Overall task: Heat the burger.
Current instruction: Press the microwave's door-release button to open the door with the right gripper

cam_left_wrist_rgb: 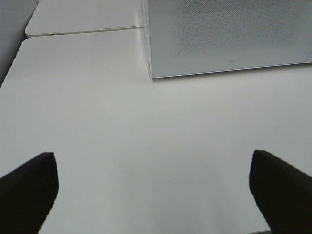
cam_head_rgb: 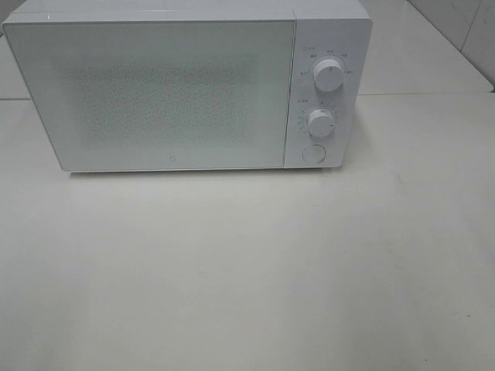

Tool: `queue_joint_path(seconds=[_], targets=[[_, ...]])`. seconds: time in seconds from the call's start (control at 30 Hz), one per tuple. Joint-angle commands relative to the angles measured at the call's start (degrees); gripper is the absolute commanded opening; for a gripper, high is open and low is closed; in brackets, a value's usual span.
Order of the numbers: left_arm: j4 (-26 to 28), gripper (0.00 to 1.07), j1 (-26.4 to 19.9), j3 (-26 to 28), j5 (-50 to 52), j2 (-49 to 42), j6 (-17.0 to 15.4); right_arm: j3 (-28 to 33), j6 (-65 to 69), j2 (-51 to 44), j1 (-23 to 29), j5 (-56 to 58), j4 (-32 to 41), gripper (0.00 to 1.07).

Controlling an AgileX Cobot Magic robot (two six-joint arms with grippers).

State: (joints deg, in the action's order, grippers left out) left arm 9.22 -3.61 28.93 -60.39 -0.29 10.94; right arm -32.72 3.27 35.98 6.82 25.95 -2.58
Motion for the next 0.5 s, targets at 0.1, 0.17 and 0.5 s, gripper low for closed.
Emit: queue_joint_path(seconds=[0.1, 0.17, 0.5], targets=[[0.34, 1.0, -0.34, -0.06, 0.63, -0.97, -0.06, -0.29, -0.52, 5.44, -0.06, -6.93, -0.34, 0.7], [0.34, 1.0, -0.34, -0.06, 0.63, -0.97, -0.06, -0.29, -0.52, 7.33, -0.06, -10.03, -0.34, 0.7], [0.34, 1.0, -0.34, -0.06, 0.63, -0.97, -0.06, 7.28, -0.52, 17.76, -0.06, -38.27, -0.06, 0.7]])
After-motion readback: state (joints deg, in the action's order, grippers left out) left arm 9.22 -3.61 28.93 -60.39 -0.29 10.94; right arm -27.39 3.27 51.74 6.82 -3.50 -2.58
